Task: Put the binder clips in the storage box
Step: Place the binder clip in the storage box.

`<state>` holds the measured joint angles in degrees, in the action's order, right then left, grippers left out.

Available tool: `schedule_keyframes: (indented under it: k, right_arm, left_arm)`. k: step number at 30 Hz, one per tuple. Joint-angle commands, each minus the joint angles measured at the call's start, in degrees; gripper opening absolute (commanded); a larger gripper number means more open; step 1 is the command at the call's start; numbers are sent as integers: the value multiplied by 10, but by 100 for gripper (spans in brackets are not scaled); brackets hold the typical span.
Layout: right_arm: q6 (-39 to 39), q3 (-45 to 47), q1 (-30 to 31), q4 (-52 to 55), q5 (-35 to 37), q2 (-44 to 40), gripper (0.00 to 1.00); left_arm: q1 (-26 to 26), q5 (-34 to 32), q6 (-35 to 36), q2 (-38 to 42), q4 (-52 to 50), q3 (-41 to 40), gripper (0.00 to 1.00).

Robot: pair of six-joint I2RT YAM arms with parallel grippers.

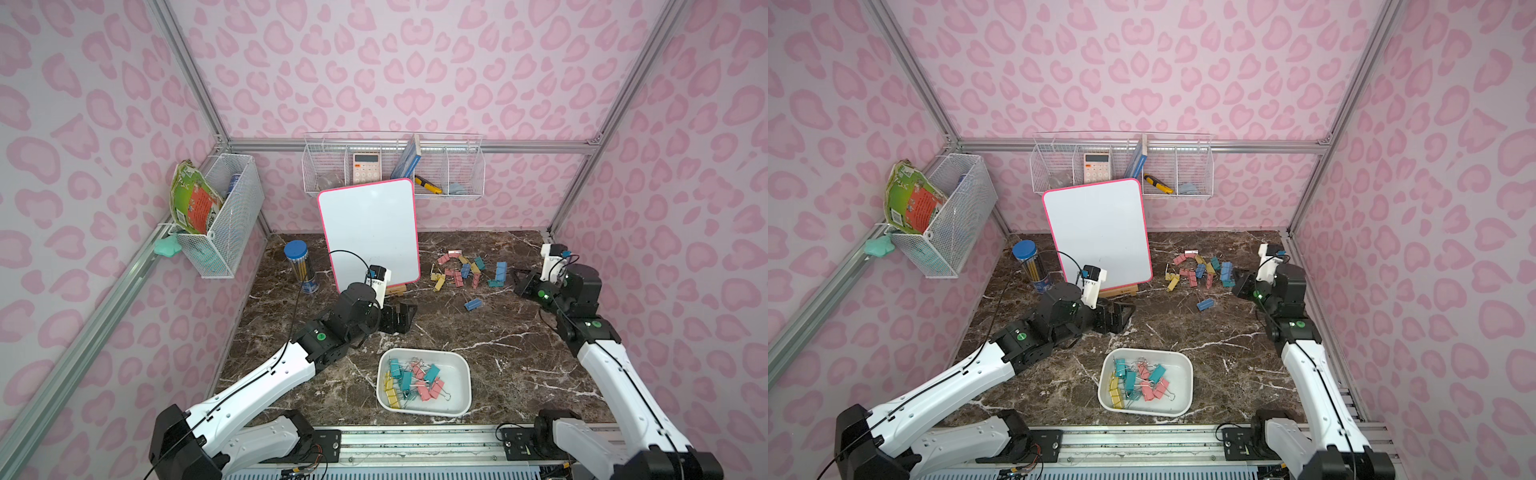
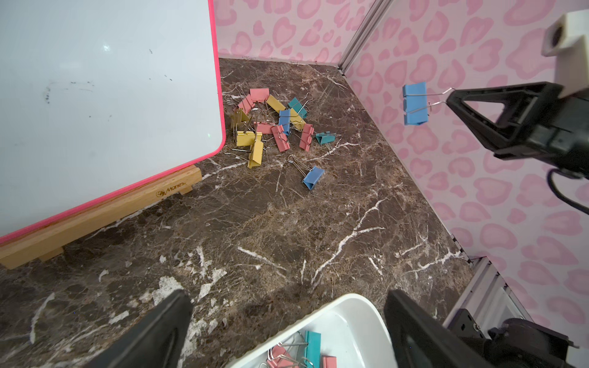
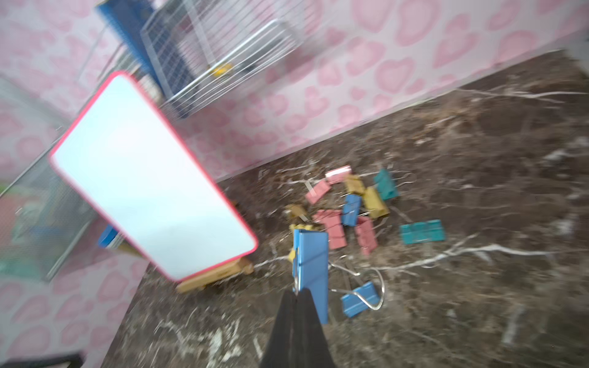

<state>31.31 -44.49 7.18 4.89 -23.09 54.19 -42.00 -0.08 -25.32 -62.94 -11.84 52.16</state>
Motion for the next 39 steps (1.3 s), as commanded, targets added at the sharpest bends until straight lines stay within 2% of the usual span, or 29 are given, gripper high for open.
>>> schedule_keyframes:
  k: [1,5,10,13,16,25,26,29,32,36,39]
  right_arm:
    - [38,23,99,61,43,-55,0]
    - [111,71,234,57,74,-107,0]
    - [184,107,411,63,143,-104,0]
    - [211,129,484,34,164,-72,0]
    - [212,135,520,1,165,-27,0]
    - [181,131,559,-37,151,104,1]
    - [181,129,559,-38,150,107,7]
    - [174,120,558,-37,171,91,33]
    - [170,121,550,-35,221,52,42]
    - [163,135,480,-33,272,-30,47]
    - [166,157,368,-50,263,-87,50]
  left_arm:
    - [0,-28,12,4,12,2,99]
    - [0,-58,3,15,23,-9,99]
    - [0,-73,-2,24,27,-14,99]
    - [0,-73,-4,23,26,-14,99]
    - [0,-71,-6,23,26,-13,99]
    - [0,-68,-1,12,16,-1,99]
    - [0,-65,0,8,15,2,99]
    - [0,-53,4,-3,13,11,99]
    - [0,-52,4,-21,11,26,99]
    - [-1,-43,5,-52,8,52,99]
    - [-3,-29,8,-77,14,71,98]
